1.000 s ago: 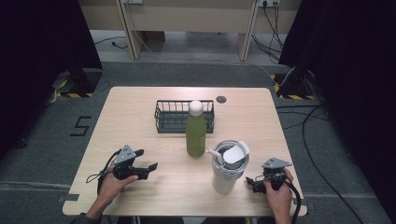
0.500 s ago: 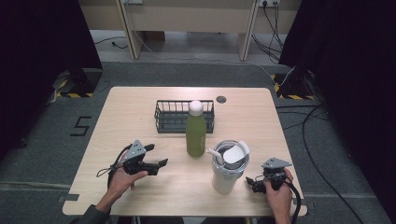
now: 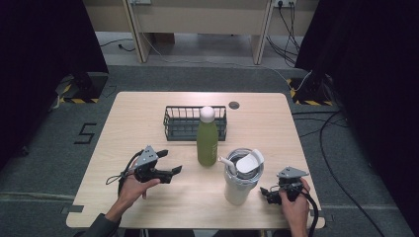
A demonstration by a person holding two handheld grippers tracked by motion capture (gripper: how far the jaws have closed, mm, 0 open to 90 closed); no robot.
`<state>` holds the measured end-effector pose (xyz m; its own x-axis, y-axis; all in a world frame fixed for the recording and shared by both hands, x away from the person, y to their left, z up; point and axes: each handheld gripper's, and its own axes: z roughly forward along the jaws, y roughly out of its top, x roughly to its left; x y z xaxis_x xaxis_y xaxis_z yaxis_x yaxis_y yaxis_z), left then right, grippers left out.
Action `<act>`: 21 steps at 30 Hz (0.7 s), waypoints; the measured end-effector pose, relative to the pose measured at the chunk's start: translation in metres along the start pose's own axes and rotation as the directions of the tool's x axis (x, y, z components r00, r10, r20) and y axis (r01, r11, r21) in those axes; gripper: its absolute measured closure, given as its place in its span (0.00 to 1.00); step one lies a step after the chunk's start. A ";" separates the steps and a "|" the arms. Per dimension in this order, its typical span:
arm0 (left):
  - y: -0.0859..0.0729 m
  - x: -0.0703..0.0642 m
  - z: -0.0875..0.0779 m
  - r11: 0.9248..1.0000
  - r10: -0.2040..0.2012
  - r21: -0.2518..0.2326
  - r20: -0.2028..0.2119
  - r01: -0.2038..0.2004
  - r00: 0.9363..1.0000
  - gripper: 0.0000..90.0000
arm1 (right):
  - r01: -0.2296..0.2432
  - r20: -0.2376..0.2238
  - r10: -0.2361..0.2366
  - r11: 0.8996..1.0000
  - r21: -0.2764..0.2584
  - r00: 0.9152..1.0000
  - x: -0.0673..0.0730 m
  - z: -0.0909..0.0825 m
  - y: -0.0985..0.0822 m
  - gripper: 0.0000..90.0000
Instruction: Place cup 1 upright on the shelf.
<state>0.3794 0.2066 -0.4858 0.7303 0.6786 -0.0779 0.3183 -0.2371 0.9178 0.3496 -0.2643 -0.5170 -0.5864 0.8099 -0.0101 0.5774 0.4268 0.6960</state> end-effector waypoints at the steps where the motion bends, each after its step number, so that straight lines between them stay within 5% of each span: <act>1: 0.001 0.001 0.001 1.000 -0.002 -0.001 0.001 0.002 1.000 0.17 | -0.002 0.001 0.002 1.000 0.001 1.000 0.000 0.000 0.000 0.00; 21: 0.016 -0.004 0.016 1.000 0.009 -0.010 0.040 -0.008 0.999 0.16 | 0.000 -0.001 0.000 1.000 0.001 1.000 0.000 0.000 0.000 0.00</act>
<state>0.3911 0.1883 -0.4774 0.7568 0.6481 -0.0856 0.3062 -0.2357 0.9223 0.3498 -0.2643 -0.5170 -0.5869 0.8096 -0.0094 0.5781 0.4272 0.6952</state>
